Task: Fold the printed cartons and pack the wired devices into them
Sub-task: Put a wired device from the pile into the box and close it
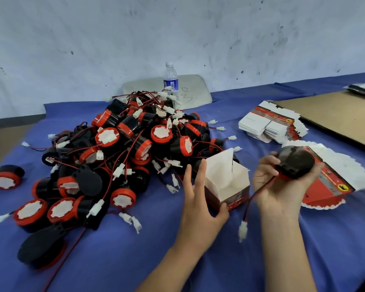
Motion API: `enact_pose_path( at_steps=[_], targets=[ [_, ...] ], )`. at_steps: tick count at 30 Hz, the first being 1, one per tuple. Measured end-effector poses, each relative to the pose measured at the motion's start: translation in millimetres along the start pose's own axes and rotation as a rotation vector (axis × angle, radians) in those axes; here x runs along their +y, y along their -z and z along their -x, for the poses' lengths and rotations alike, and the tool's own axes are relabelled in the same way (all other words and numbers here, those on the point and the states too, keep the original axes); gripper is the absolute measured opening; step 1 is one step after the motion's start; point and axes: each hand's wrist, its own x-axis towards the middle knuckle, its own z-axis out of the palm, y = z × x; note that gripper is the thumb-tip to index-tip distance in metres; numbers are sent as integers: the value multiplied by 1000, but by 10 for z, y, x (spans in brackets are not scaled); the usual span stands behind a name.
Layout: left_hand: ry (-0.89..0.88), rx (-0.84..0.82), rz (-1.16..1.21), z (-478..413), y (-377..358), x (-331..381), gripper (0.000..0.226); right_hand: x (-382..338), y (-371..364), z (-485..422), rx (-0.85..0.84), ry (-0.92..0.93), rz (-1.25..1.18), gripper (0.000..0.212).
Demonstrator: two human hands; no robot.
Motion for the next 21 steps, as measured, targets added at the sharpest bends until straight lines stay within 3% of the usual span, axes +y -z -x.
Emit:
enact_pose_path(
  at_steps=[3, 7, 8, 12, 16, 21],
  targets=[
    [-13, 1, -66, -14, 27, -12, 104, -4, 35, 9, -62, 196, 261, 68],
    [5, 8, -100, -28, 50, -57, 90, 88, 52, 109, -228, 931, 843, 31],
    [15, 15, -95, -34, 51, -67, 86, 159, 65, 143, -329, 1026, 1000, 35],
    [43, 97, -49, -67, 20, -122, 81, 362, 100, 193, -641, 1074, 1536, 49],
    [82, 138, 55, -82, 8, -117, 84, 408, 181, 141, -702, 781, 1769, 51],
    [76, 137, 86, -73, 34, -117, 86, 448, 275, 75, -690, 596, 2022, 43]
  ],
)
